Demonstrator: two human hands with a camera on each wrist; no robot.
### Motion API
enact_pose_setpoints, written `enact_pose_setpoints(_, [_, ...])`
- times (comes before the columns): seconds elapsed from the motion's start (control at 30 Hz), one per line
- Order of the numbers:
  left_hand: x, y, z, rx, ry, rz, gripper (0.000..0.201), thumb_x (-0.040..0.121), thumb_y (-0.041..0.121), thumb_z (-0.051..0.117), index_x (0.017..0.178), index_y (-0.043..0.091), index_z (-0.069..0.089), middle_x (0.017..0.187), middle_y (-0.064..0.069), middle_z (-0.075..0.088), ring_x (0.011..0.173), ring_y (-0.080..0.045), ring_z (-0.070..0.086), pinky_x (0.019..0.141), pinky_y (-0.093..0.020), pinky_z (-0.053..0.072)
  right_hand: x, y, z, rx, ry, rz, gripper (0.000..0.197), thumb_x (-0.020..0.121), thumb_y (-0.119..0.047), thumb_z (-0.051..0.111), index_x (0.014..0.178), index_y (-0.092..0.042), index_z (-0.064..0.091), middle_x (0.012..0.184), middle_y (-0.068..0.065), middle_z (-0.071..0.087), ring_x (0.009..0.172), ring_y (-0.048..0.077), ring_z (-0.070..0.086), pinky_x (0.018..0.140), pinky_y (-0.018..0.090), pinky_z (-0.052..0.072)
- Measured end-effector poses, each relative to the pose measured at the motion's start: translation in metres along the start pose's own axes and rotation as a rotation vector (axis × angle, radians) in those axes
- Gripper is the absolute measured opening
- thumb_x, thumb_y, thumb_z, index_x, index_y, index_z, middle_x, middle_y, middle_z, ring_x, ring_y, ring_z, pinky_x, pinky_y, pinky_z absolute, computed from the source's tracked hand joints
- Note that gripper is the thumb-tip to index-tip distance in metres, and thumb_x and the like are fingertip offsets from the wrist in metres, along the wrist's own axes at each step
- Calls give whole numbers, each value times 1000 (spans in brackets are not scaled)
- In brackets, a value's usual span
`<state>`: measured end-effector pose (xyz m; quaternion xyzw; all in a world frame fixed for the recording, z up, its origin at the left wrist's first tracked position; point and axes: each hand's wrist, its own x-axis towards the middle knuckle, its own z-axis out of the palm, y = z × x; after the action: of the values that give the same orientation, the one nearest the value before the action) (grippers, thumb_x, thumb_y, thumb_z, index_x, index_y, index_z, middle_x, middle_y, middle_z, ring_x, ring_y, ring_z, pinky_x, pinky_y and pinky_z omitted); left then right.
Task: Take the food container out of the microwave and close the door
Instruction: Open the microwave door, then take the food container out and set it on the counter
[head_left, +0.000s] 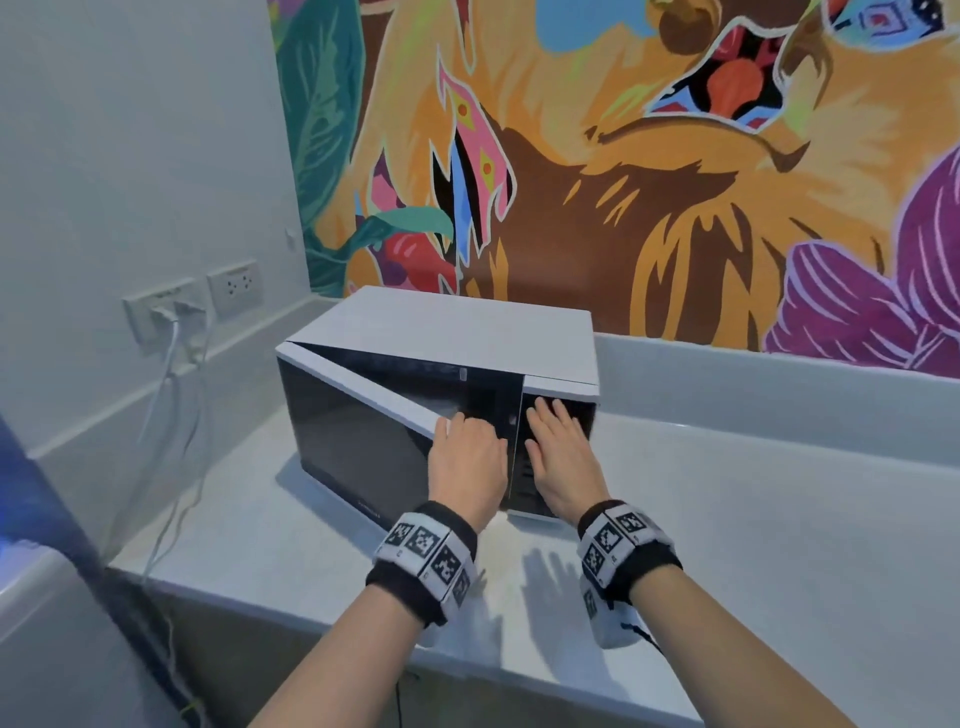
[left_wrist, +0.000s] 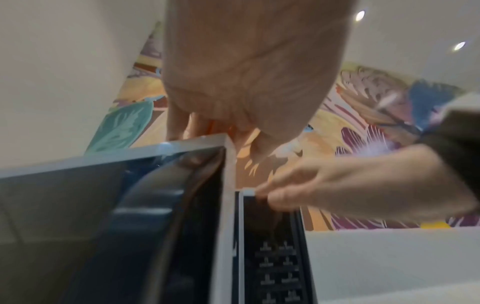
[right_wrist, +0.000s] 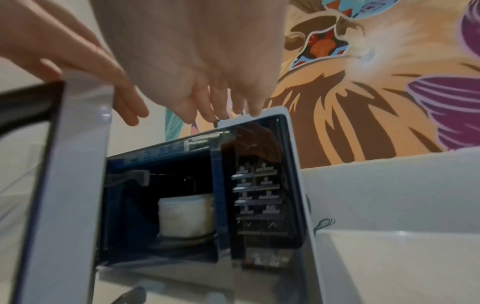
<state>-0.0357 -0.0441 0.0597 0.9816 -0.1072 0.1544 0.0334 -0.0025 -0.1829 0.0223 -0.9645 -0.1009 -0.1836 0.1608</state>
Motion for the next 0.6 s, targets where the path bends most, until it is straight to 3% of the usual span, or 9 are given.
enact_pose_setpoints(0.07, [-13,-6,-7,121,-26,-61,50,97,34,25,108,3,62,108,-16,65,111,-33,53,106,-44,36,-9,-6,13,55,-43,-32,46,97,-22,35,142,-12,30,155,4,25,145,21,13,120,38,15])
enact_pose_setpoints(0.1, [-21,-10,-10,186,-39,-116,53,97,37,26,117,-1,59,118,-22,61,119,-37,48,112,-45,31,-11,-10,20,77,-69,-44,46,97,-22,35,142,-11,31,155,5,25,145,21,13,120,37,15])
enact_pose_setpoints(0.17, [-38,-20,-15,246,-85,-247,64,95,41,31,135,-9,41,142,-30,42,136,-41,31,119,-47,19,-11,-18,30,121,-126,-67,46,98,-23,35,141,-9,31,154,7,26,145,22,13,120,35,14])
enact_pose_setpoints(0.2, [-47,-26,-16,255,-96,-296,69,94,43,32,137,-10,36,145,-31,36,138,-42,27,119,-47,19,-11,-23,35,148,-154,-74,46,98,-23,35,141,-9,31,155,7,25,145,22,13,119,34,13])
enact_pose_setpoints(0.33, [-74,-64,-19,255,-55,-490,74,90,49,34,137,-9,35,141,-27,42,130,-42,35,112,-46,30,-2,-45,52,246,-233,-77,47,98,-26,34,142,-10,30,155,5,24,144,20,13,119,34,14])
enact_pose_setpoints(0.43, [-90,-94,-22,226,-37,-649,75,85,49,46,136,-5,36,142,-27,40,129,-42,37,108,-48,33,3,-59,65,322,-285,-40,47,98,-27,35,142,-11,31,155,5,26,144,19,16,118,34,16])
enact_pose_setpoints(0.6, [-100,-140,-13,214,16,-764,72,76,35,65,134,-3,44,139,-32,38,127,-50,30,107,-60,21,12,-63,81,391,-363,38,47,98,-28,34,143,-13,30,155,5,25,143,19,18,117,34,16])
